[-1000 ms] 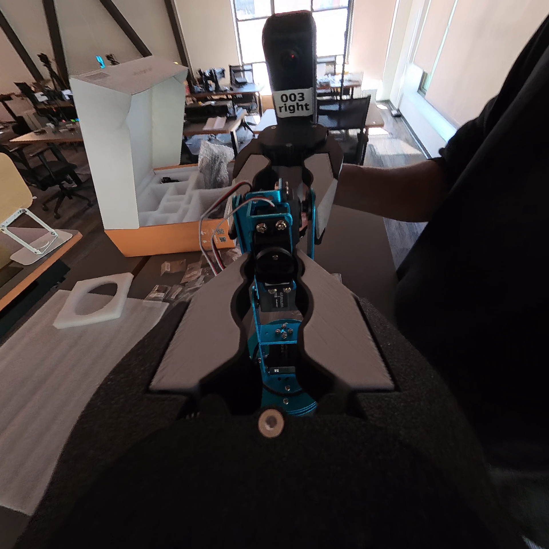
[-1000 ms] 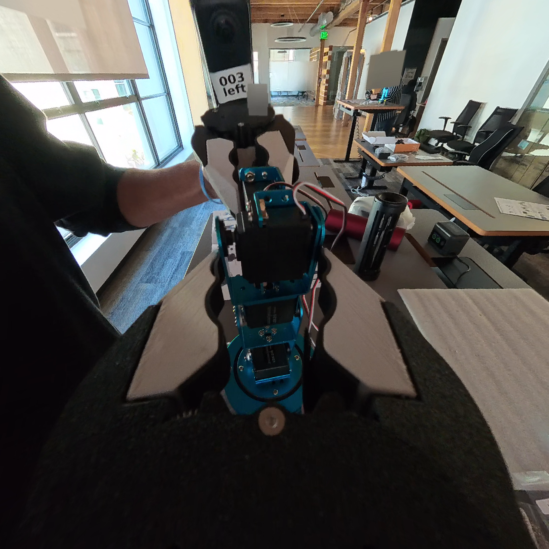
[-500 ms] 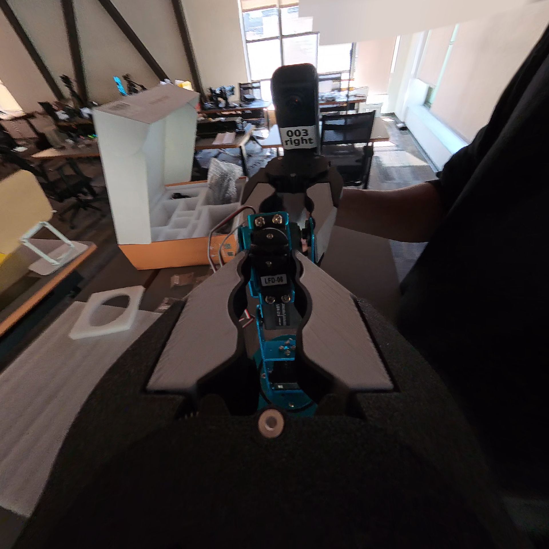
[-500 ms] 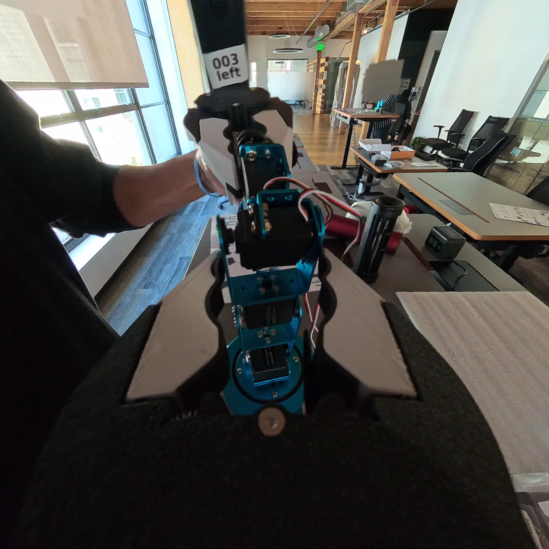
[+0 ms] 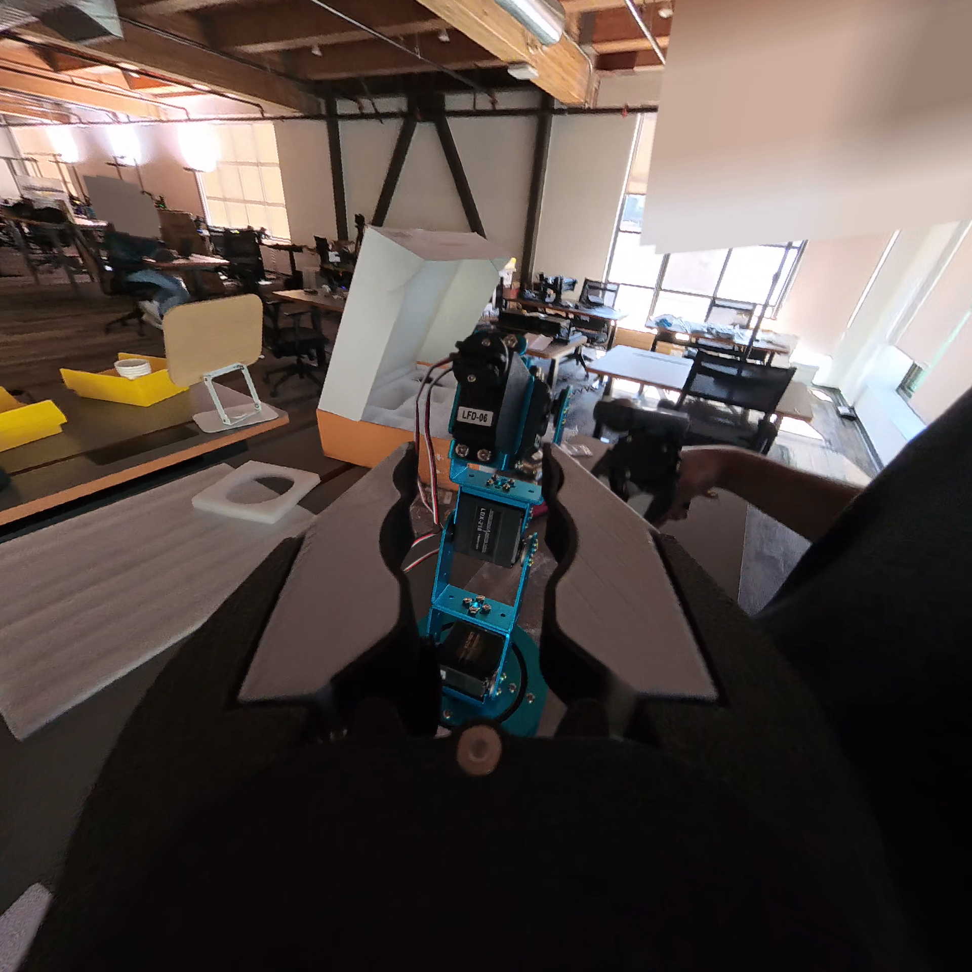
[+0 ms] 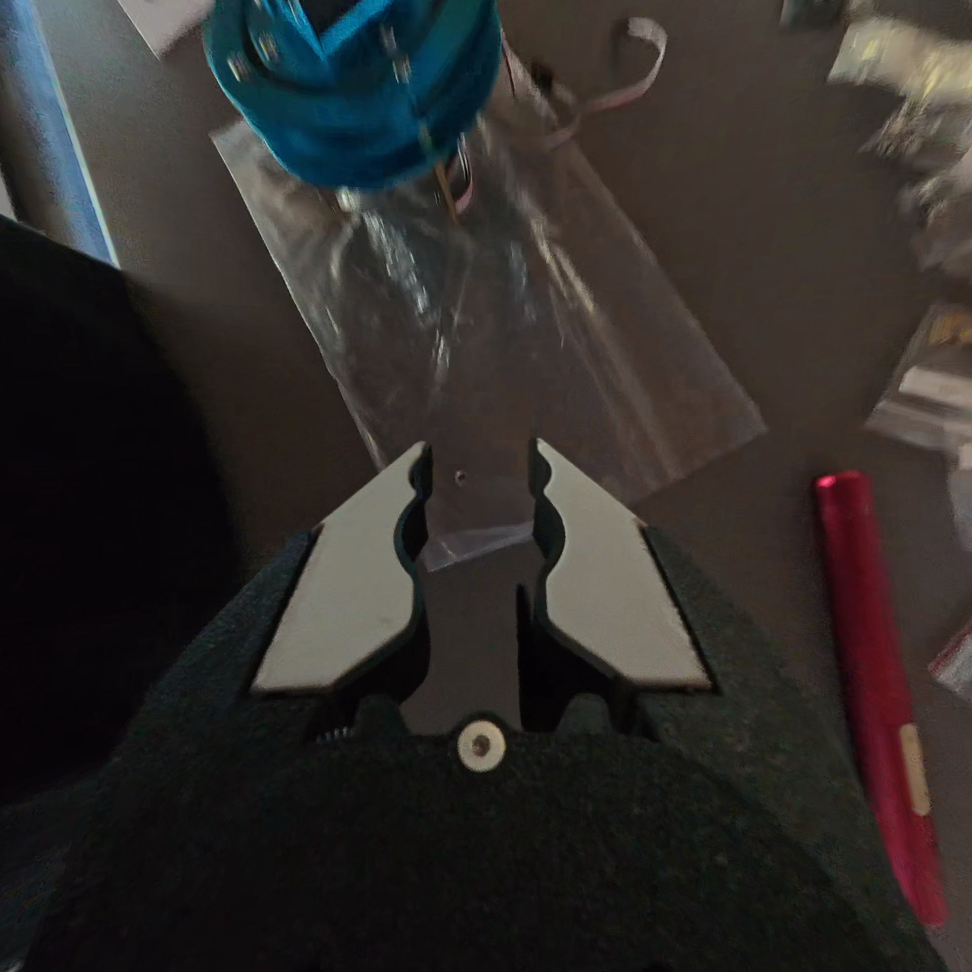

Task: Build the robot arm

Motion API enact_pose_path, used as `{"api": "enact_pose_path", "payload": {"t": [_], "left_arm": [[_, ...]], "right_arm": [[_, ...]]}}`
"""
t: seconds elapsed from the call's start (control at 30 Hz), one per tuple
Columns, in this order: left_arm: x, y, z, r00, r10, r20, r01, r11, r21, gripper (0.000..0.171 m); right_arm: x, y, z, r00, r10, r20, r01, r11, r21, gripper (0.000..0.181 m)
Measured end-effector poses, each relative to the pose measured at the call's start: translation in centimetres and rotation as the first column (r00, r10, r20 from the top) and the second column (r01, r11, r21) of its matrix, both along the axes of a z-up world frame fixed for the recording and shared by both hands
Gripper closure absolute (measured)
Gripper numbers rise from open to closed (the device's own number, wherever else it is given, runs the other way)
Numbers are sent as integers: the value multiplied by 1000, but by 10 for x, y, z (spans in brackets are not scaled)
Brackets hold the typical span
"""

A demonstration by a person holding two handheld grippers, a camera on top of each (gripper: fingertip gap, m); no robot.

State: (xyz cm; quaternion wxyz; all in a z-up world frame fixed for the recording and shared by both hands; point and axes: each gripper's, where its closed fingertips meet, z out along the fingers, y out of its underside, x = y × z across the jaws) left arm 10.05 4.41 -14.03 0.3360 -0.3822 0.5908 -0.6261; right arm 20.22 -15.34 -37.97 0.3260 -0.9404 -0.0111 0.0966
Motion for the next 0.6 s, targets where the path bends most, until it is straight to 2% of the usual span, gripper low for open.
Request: {"api": "enact_pose_path", "payload": {"t": [0.07, 0.13, 0.2, 0.3, 0.37, 0.43, 0.5, 0.6], "left_arm": [[-3, 0, 4, 1000, 14, 14, -14, 1000, -14, 125], [0, 0, 4, 1000, 13, 5, -13, 1000, 24, 125], [8, 0, 1, 1000, -12, -25, 14, 996, 86, 124], [21, -7, 1, 993, -103, -64, 111, 985, 135, 123], [27, -14, 2, 984, -159, -78, 170, 972, 161, 125], [29, -19, 1, 977, -196, -80, 208, 961, 182, 134], [30, -22, 1, 975, -214, -64, 223, 956, 189, 145], [30, -19, 0, 971, -233, -49, 237, 959, 152, 147]], "right_arm": [[-5, -7, -19, 1000, 9, -2, -9, 998, -68, 147], [-10, 5, -9, 1000, 19, -19, -20, 1000, -15, 147], [-15, 31, 31, 998, 48, -43, -41, 986, 159, 148], [-20, 62, 96, 994, 96, -52, -67, 912, 404, 149], [-24, 66, 110, 987, 139, -80, -91, 896, 434, 150], [-23, 60, 97, 985, 145, -96, -98, 920, 381, 150], [-17, 45, 70, 989, 112, -92, -81, 955, 286, 150], [-11, 13, 27, 995, 63, -79, -55, 993, 102, 152]]}}
